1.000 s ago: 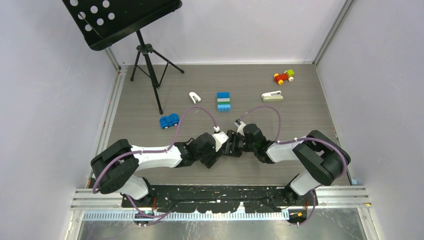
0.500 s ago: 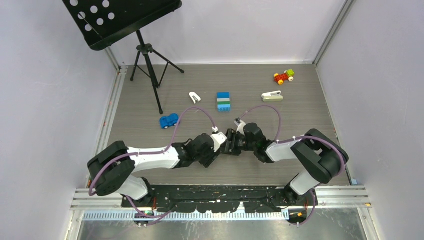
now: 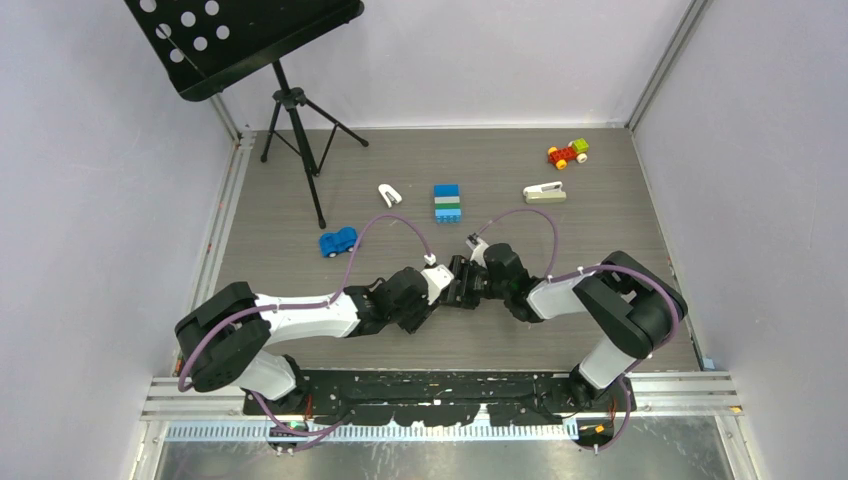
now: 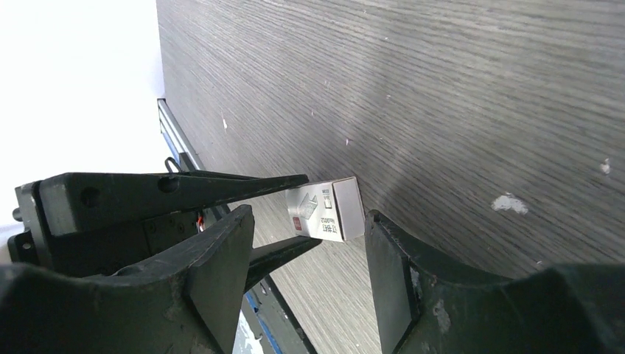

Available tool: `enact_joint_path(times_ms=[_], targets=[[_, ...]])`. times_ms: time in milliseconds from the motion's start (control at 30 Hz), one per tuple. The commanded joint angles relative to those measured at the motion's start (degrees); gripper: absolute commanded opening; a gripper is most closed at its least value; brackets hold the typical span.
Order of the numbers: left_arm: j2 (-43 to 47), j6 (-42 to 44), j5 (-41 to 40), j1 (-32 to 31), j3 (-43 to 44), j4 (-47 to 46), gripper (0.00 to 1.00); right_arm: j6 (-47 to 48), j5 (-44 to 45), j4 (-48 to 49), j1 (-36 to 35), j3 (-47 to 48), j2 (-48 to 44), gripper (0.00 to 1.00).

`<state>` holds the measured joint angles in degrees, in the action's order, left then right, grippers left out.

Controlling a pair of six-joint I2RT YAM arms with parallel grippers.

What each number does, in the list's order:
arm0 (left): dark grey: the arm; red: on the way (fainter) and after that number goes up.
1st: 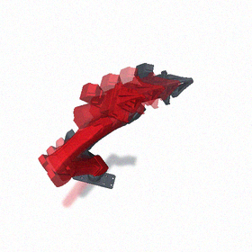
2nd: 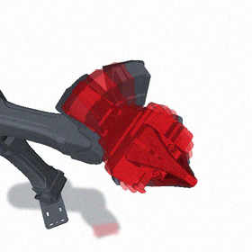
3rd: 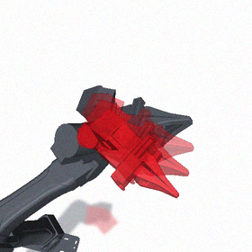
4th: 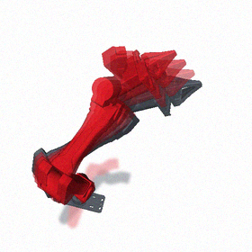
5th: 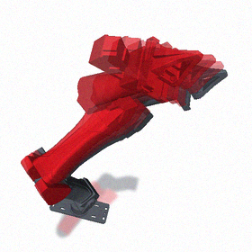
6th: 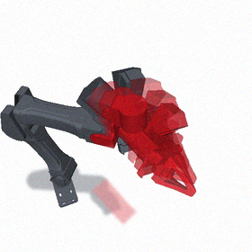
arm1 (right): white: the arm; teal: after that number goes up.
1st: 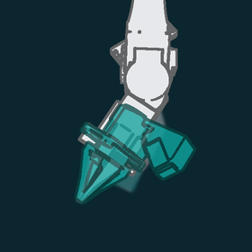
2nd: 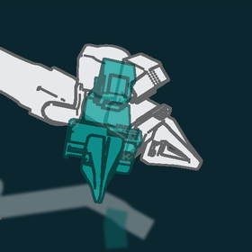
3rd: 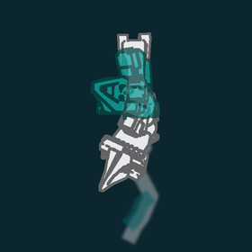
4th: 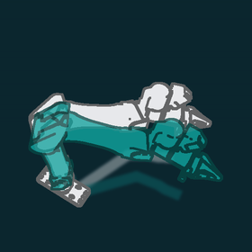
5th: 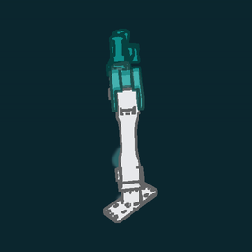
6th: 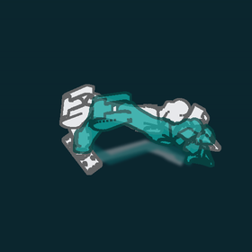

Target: Load the staples into the stapler

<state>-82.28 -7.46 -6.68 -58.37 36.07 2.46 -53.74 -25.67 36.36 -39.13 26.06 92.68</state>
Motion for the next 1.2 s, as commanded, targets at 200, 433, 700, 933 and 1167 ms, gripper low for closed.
enact_joint_path(times_ms=[200, 433, 700, 933, 1167], targets=[[-0.4, -0.4, -0.2, -0.1, -0.4, -0.8, 0.38, -0.1, -2.6, 5.9, 0.4, 2.4, 2.7, 0.60], [-0.5, -0.3, -0.2, -0.1, -0.4, -0.8, 0.37, -0.7, -4.1, 7.8, 0.4, 2.3, 3.4, 0.59], [-0.5, -0.4, -0.1, -0.1, -0.1, -1.1, 0.37, -2.1, -6.3, 10.3, 0.4, 2.6, 6.4, 0.59], [-0.7, -0.5, 0.5, -0.1, 0.4, -1.5, 0.37, -6.6, -10.0, 19.0, 0.3, 1.6, 10.2, 0.58], [-1.3, 0.0, 0.6, -0.1, 1.6, -1.9, 0.37, -7.9, -11.7, 22.1, 0.2, 1.2, 11.9, 0.58]])
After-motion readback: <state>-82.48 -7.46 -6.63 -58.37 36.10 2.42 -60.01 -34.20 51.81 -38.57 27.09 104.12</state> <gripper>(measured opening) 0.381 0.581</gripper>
